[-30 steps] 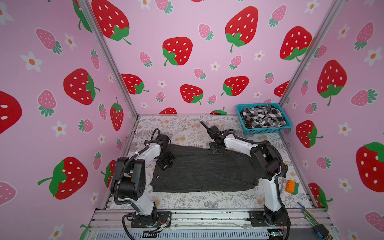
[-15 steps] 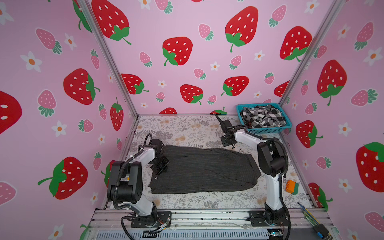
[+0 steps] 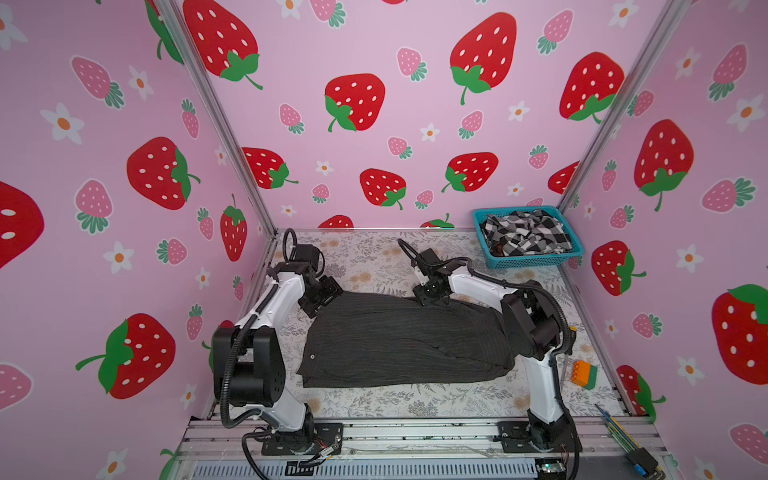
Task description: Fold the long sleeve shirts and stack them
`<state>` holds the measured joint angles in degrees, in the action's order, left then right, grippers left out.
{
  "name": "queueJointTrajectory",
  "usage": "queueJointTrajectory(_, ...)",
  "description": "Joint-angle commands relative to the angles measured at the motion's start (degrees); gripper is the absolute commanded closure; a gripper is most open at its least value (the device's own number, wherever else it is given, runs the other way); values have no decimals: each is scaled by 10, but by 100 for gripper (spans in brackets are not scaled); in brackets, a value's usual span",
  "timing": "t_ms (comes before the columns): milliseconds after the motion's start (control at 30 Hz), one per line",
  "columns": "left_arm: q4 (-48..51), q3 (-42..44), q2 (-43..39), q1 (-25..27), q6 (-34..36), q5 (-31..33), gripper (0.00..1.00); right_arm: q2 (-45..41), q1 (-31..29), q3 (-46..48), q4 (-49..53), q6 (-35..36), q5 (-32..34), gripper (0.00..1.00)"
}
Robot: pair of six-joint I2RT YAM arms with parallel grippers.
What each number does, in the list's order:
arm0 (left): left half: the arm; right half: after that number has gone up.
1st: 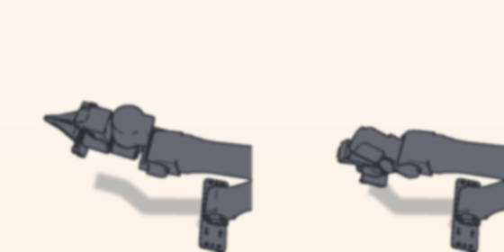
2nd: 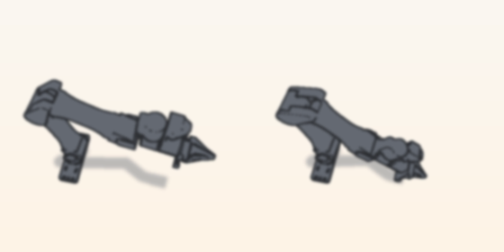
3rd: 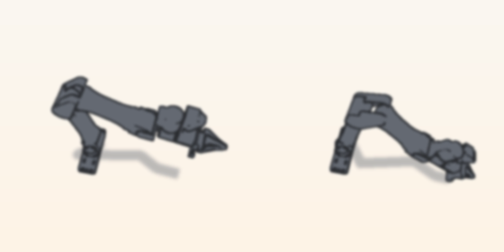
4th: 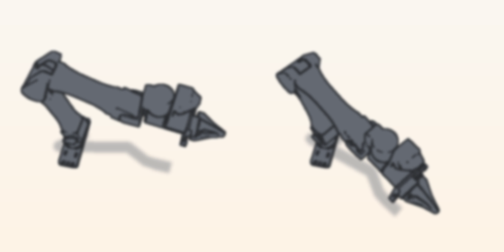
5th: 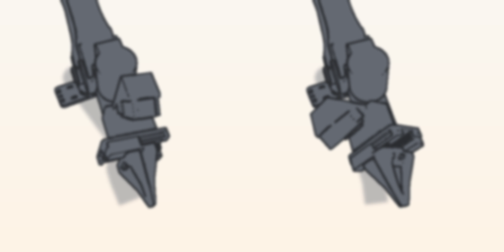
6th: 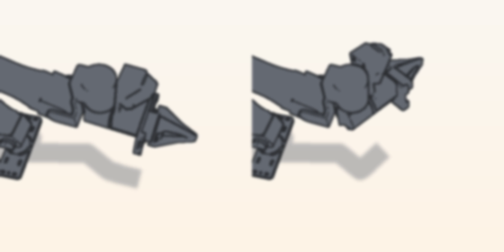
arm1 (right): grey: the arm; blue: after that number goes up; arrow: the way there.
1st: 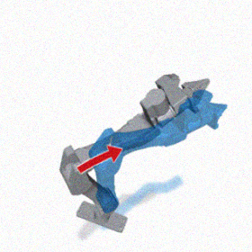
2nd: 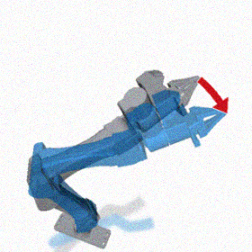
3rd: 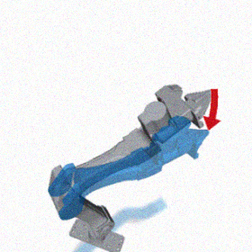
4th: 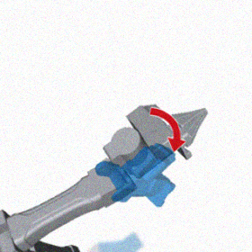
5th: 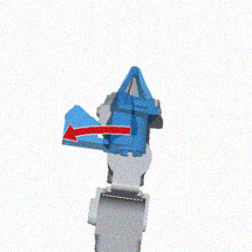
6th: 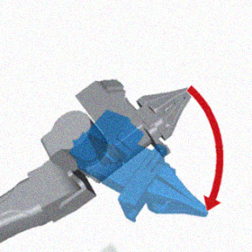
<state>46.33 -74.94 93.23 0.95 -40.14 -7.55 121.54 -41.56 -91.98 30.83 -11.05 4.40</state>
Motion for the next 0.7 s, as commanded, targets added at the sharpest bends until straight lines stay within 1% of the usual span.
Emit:
queueJointTrajectory(0,55,-69,75,-3,34,68,17,-3,-7,-13,3,-8,-5,40)
queueJointTrajectory(133,39,-108,142,4,43,65,23,-12,-12,-22,7,-18,2,41)
queueJointTrajectory(300,48,-148,222,8,53,50,24,-35,-13,-25,10,-40,25,41)
queueJointTrajectory(367,42,-151,235,9,52,42,28,-46,-13,-28,8,-47,29,41)
queueJointTrajectory(433,30,-146,232,8,46,35,33,-53,-13,-31,5,-52,24,41)
queueJointTrajectory(533,14,-138,211,10,34,29,47,-67,-13,-32,3,-60,14,41)
queueJointTrajectory(600,11,-138,200,10,31,26,71,-74,-14,-32,2,-63,11,42)
queueJointTrajectory(633,12,-139,197,10,30,25,78,-75,-14,-32,1,-65,11,42)
queueJointTrajectory(667,13,-139,196,10,31,24,87,-78,-14,-31,1,-67,10,42)
